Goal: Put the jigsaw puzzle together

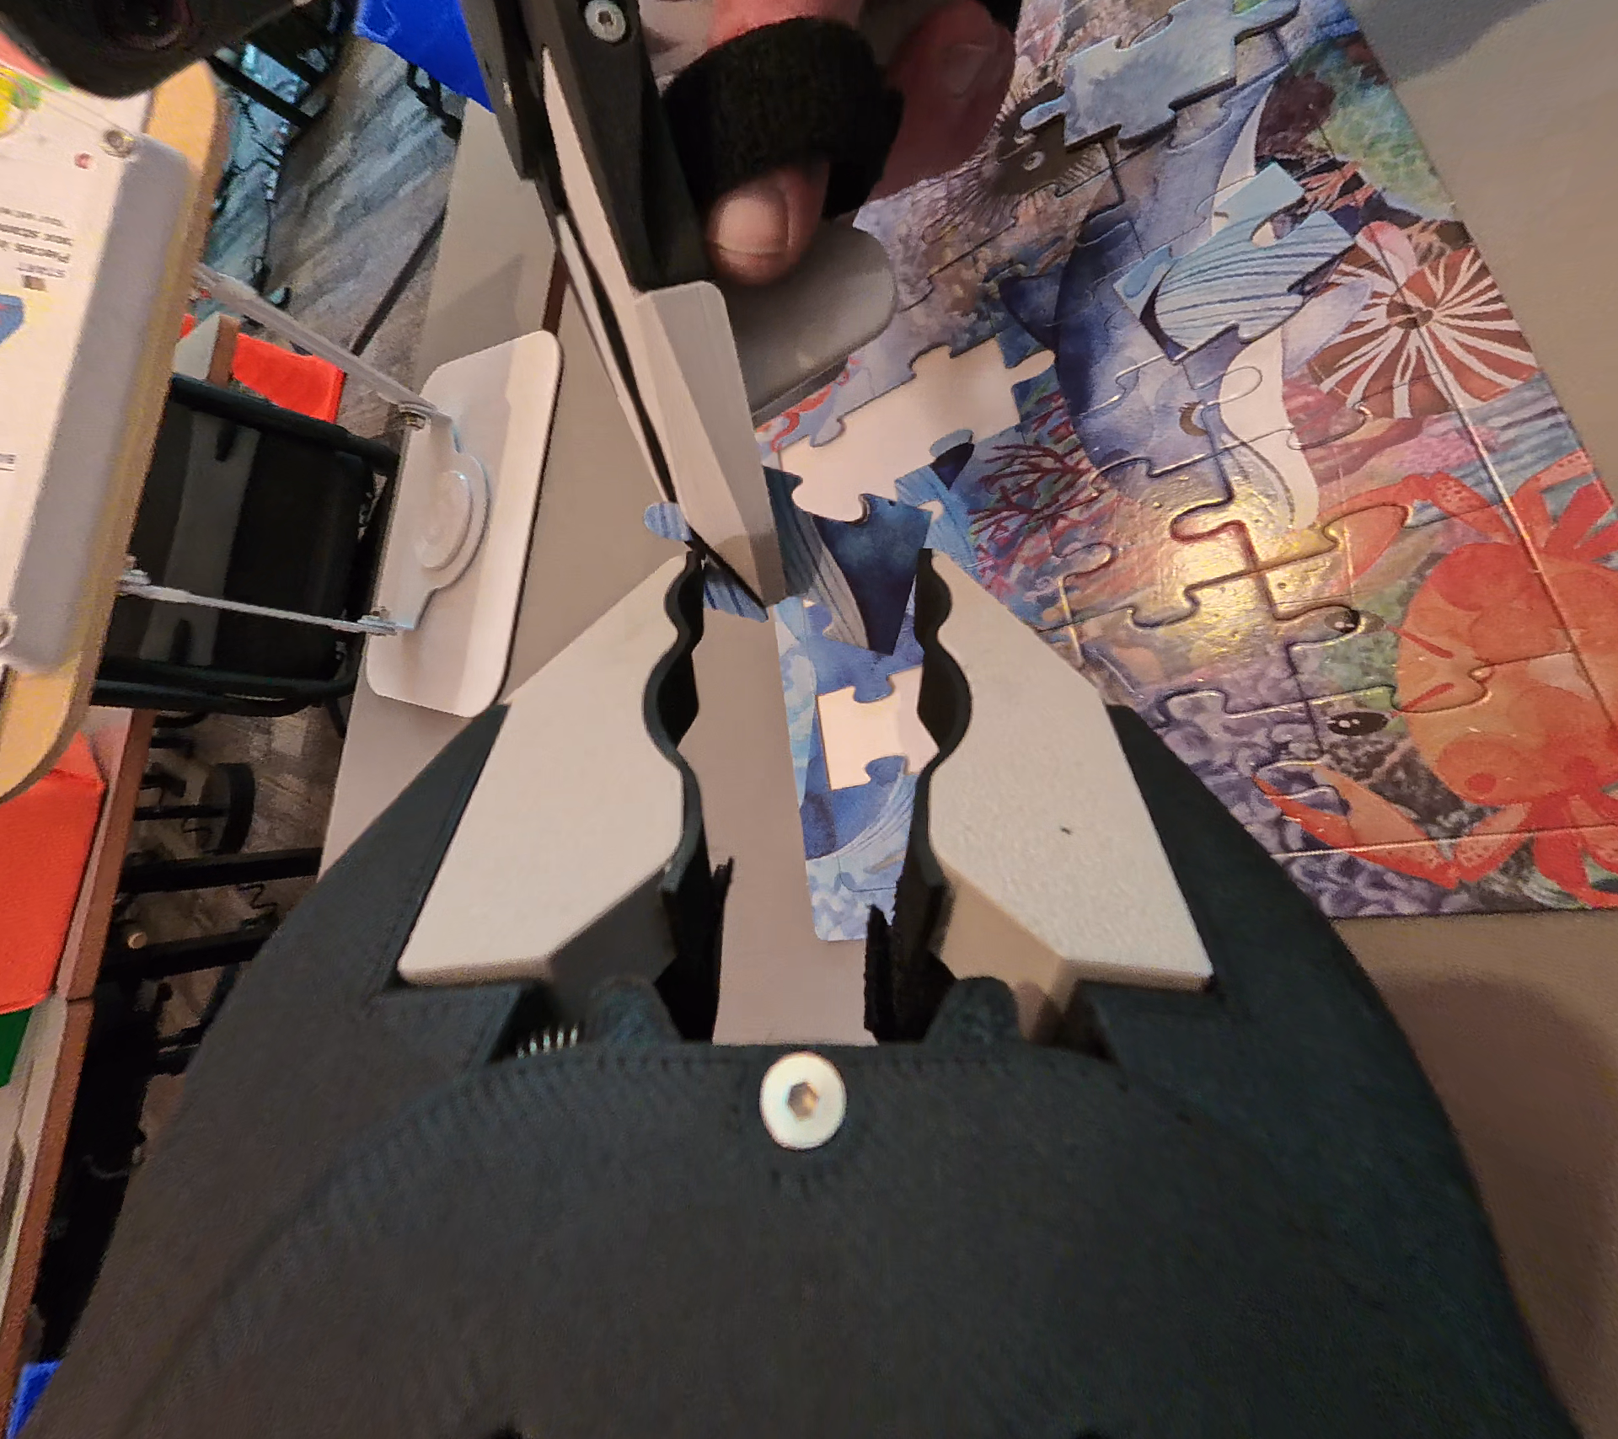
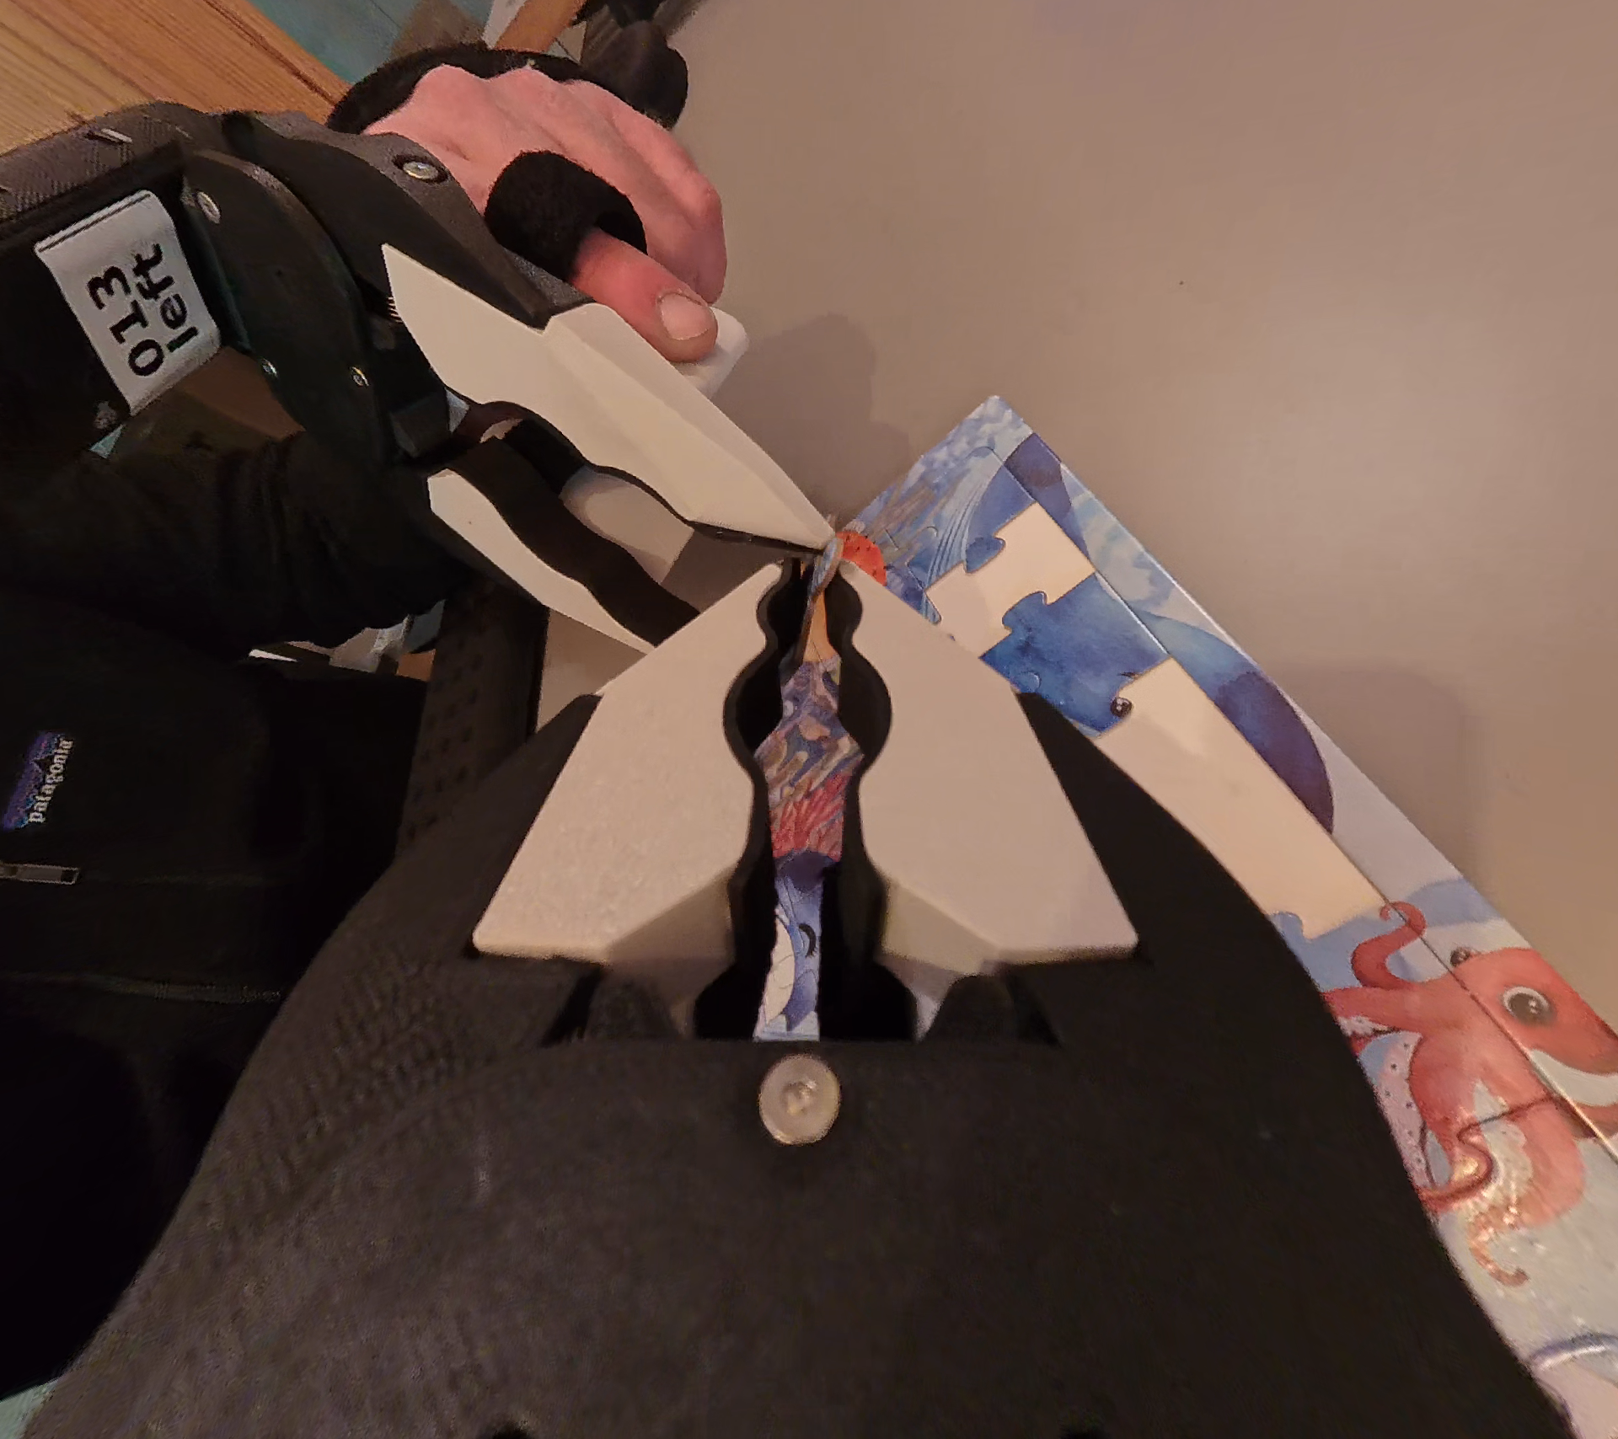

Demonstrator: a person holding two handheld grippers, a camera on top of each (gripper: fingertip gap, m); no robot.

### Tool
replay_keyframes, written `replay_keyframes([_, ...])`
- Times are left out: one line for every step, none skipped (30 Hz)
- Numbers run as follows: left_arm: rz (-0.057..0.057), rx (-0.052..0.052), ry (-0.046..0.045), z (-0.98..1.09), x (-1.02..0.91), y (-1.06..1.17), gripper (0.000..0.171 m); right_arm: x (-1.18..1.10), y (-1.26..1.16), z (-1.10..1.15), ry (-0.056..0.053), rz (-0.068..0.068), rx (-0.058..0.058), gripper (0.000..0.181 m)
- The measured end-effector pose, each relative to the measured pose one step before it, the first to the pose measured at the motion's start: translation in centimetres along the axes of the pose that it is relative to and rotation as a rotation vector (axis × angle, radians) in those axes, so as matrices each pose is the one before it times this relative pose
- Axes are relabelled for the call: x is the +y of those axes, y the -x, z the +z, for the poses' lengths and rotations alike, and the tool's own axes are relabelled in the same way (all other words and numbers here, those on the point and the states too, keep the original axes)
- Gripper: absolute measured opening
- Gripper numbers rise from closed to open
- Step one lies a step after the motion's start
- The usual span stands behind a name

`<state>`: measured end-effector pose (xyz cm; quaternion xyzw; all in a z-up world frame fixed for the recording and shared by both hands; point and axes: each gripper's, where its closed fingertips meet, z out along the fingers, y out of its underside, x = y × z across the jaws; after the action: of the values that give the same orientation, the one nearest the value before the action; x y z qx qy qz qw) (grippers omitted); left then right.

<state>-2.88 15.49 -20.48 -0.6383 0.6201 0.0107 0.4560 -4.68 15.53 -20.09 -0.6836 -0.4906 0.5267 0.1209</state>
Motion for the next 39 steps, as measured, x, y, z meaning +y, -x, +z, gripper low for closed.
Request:
replay_keyframes([-0.0028,-0.019,-0.00751,-0.206,-0.048,0.39,0.045,-0.363,0.067,-0.12,-0.0196,-0.005,-0.0007,0.003])
replay_keyframes([-0.0128,-0.0234,-0.00898,-0.359,-0.026,0.61,0.04,-0.322,-0.092,-0.14,-0.0171,-0.0089,0.0117,0.0])
replay_keyframes([-0.0264,-0.0138,-0.01083,-0.428,0.039,0.575,0.045,-0.374,-0.069,-0.16,-0.0205,-0.0111,0.0117,0.0])
replay_keyframes([-0.0421,-0.0096,-0.01781,-0.464,0.013,0.609,0.051,-0.49,0.052,-0.244,-0.0277,-0.0043,0.0004,0.0])
replay_keyframes([-0.0494,-0.0036,-0.02058,-0.444,0.011,0.569,0.056,-0.588,0.074,-0.299,-0.035,-0.0004,-0.0026,0.0])
replay_keyframes([-0.0467,0.0086,-0.01871,-0.364,0.067,0.334,0.055,-0.499,0.024,-0.295,-0.0288,0.0017,-0.0006,0.0])
replay_keyframes([-0.0478,0.0246,-0.0063,-0.187,0.226,0.019,0.056,-0.393,-0.021,-0.245,-0.023,-0.0039,0.0031,0.0])
replay_keyframes([-0.0341,0.0157,0.00024,-0.015,0.311,0.027,0.057,-0.394,0.013,-0.223,-0.0242,-0.008,0.0016,0.0])
replay_keyframes([-0.0207,0.0048,-0.0019,0.106,0.274,0.089,0.058,-0.352,0.112,-0.16,-0.0215,-0.0067,-0.0046,0.0])
replay_keyframes([-0.0282,0.0249,0.00104,0.214,0.265,-0.237,0.058,-0.266,0.089,-0.113,-0.0152,-0.006,-0.0028,0.0])
replay_keyframes([-0.0313,0.0333,0.0022,0.284,0.22,-0.366,0.057,-0.194,0.071,-0.07,-0.0111,-0.0069,-0.0006,0.0])
replay_keyframes([-0.0258,0.0177,-0.01105,0.287,-0.016,-0.156,0.055,-0.132,0.153,-0.018,-0.0073,-0.0049,-0.0056,0.0])
replay_keyframes([-0.0353,0.0167,-0.01785,0.281,-0.136,-0.089,0.051,-0.075,0.2,0.017,-0.0044,-0.0012,-0.0115,0.0])
replay_keyframes([-0.0431,0.0317,-0.01676,0.297,-0.148,-0.254,0.049,-0.089,0.135,0.022,-0.0059,-0.0024,-0.0068,0.0])
replay_keyframes([-0.035,0.0246,-0.0252,0.263,-0.266,-0.181,0.047,-0.094,0.129,0.022,-0.0069,-0.0033,-0.0062,0.0])
replay_keyframes([-0.0284,0.0162,-0.02776,0.199,-0.316,-0.076,0.045,-0.057,0.185,0.024,-0.0034,-0.0014,-0.011,0.0])
replay_keyframes([-0.0289,0.0215,-0.01881,0.161,-0.207,-0.159,0.044,-0.048,0.127,0.026,-0.0021,-0.0031,-0.0058,0.0])
replay_keyframes([-0.0264,0.0249,-0.02036,0.129,-0.26,-0.242,0.044,-0.082,0.056,-0.011,-0.0052,-0.0057,-0.0012,0.0])
replay_keyframes([-0.0233,0.0186,-0.0265,0.091,-0.351,-0.151,0.041,-0.111,0.11,-0.019,-0.0064,-0.0029,-0.0054,0.0])
replay_keyframes([-0.0242,0.0176,-0.02187,0.055,-0.283,-0.131,0.036,-0.094,0.11,-0.03,-0.0054,-0.0002,-0.0075,0.0])
replay_keyframes([-0.0224,0.0118,-0.01837,-0.001,-0.239,-0.026,0.027,-0.109,0.047,-0.045,-0.0061,-0.0025,-0.0026,0.0])
replay_keyframes([-0.0164,0.0043,-0.01769,-0.086,-0.226,0.123,0.02,-0.072,0.135,-0.046,-0.0039,-0.0028,-0.0079,0.0])
replay_keyframes([-0.0177,0.0108,-0.01633,-0.153,-0.196,0.061,0.015,-0.086,0.228,-0.046,-0.0041,-0.0026,-0.013,0.0])
replay_keyframes([-0.0202,0.0194,-0.01744,-0.189,-0.22,-0.085,0.012,-0.158,0.206,-0.024,-0.008,-0.0041,-0.0087,0.0])
replay_keyframes([-0.0162,0.0089,-0.01456,-0.194,-0.17,0.037,0.009,-0.118,0.216,-0.005,-0.0045,-0.0051,-0.0088,0.0])
replay_keyframes([-0.0127,0.0058,-0.00801,-0.189,-0.101,0.077,0.006,-0.056,0.258,0.038,0.0004,-0.0062,-0.0104,0.0])
replay_keyframes([-0.0127,0.0055,-0.0044,-0.192,-0.041,0.074,0.005,-0.007,0.091,0.03,0.0027,-0.0079,0.0014,0.0])
replay_keyframes([-0.0089,0.0015,-0.00753,-0.195,-0.095,0.109,0.004,0.007,-0.026,-0.003,0.0028,-0.0082,0.008,0.0])
replay_keyframes([-0.0069,0.0053,-0.01056,-0.203,-0.145,0.011,0.003,-0.03,0.055,-0.025,0.0004,-0.0055,0.0012,0.001])
replay_keyframes([-0.0092,0.0053,-0.01162,-0.218,-0.203,0.015,0.003,-0.038,0.05,-0.059,-0.0007,-0.0013,-0.0017,0.001])
replay_keyframes([-0.0083,0.0025,-0.01216,-0.223,-0.225,0.07,0.003,-0.036,0.005,-0.08,-0.0014,0.0011,-0.0005,0.001])
replay_keyframes([-0.0069,0.0022,-0.01335,-0.233,-0.249,0.067,0.003,0.006,-0.024,-0.089,0.0,0.0016,0.0001,0.001])
replay_keyframes([-0.0061,0.0026,-0.01142,-0.226,-0.209,0.053,0.003,0.029,-0.021,-0.084,0.0021,0.0021,-0.0001,0.001])
replay_keyframes([-0.0038,0.0,-0.00654,-0.171,-0.129,0.072,0.002,0.094,-0.029,-0.045,0.0057,0.0037,0.0001,0.001])
replay_keyframes([-0.0021,0.001,-0.0031,-0.088,-0.048,0.026,0.002,0.108,-0.04,-0.017,0.0065,0.0029,0.0013,0.001])
replay_keyframes([-0.0009,0.0003,0.00187,-0.01,0.024,-0.001,0.003,0.093,-0.028,0.008,0.0053,0.0006,0.0013,0.001])
replay_keyframes([-0.0001,-0.0001,0.00308,0.038,0.059,0.005,0.003,0.084,-0.032,-0.003,0.004,0.0013,0.0013,0.001])
replay_keyframes([-0.0034,0.0033,0.00132,0.041,0.042,-0.038,0.002,0.122,-0.06,-0.017,0.0062,0.0051,0.0005,0.001])
replay_keyframes([-0.0054,0.0024,-0.00167,0.023,-0.021,0.002,0.002,0.267,-0.073,-0.034,0.0143,0.0102,-0.0008,0.0])
